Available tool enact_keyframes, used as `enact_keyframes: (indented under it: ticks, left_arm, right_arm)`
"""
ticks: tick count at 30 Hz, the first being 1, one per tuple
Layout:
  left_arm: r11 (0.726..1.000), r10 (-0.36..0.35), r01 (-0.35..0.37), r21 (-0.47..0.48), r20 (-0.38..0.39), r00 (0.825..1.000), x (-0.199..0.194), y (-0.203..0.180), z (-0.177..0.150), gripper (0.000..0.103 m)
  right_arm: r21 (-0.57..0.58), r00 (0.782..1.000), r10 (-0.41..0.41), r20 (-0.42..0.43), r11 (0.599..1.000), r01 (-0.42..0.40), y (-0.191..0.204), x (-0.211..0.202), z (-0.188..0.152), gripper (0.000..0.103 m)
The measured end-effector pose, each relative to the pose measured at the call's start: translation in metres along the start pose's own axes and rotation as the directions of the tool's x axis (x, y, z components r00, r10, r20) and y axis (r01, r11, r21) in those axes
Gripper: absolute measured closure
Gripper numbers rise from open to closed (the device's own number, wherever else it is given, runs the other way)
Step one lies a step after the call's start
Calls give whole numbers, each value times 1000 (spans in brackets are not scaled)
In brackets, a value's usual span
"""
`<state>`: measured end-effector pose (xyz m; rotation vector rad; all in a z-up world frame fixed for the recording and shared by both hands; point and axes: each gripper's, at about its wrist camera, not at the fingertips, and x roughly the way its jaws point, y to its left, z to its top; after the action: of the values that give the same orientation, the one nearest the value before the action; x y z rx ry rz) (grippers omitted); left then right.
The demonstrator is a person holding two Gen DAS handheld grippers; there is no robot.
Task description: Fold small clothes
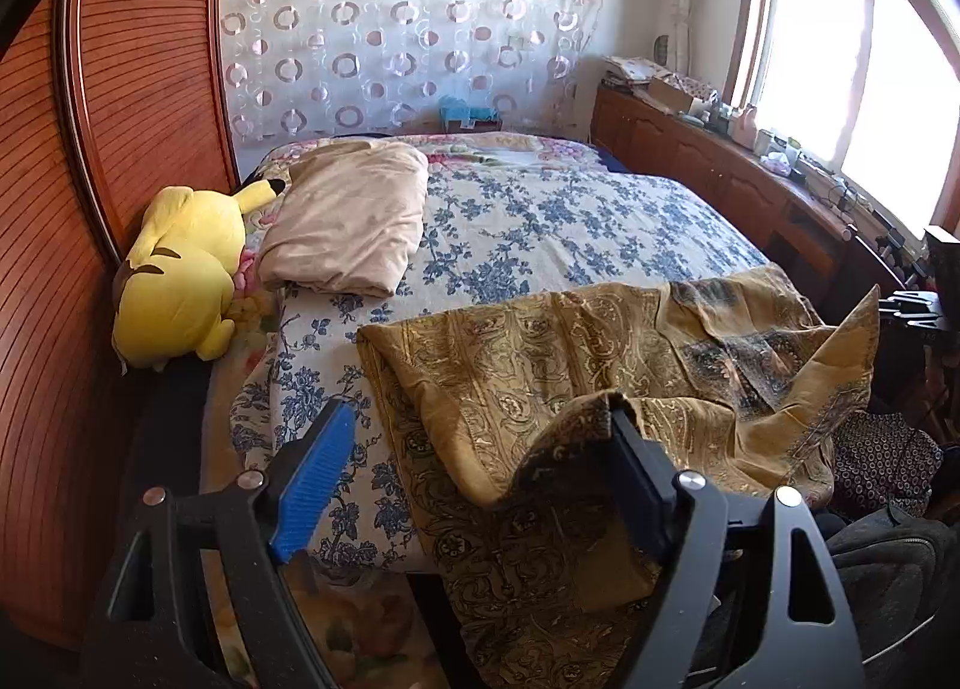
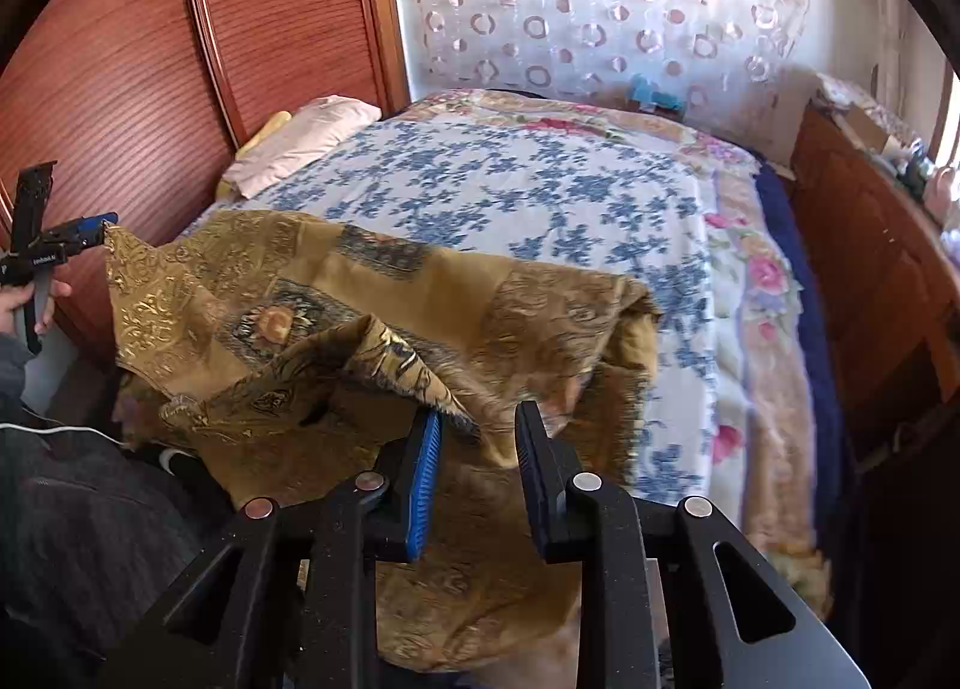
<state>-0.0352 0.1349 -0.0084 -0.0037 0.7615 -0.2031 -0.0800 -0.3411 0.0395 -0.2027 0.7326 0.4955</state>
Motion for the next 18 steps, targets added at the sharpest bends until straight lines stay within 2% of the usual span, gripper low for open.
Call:
enact_keyframes:
  ticks: [10,16,18]
  left_arm:
    - [999,46,-45,30,-21,999,-12,16,2,22]
    - [996,80,-79,33,-24,997,-14,27,3,22]
    - [995,93,-92,27,-29,995,-14,33,2,22]
  right_arm:
    - [33,996,-70,48,997,69,-14,-21,2,74]
    - [60,996,-68,54,996,64,-15,9,3,63]
    - [79,996,-71,47,995,68,-21,26,5,63]
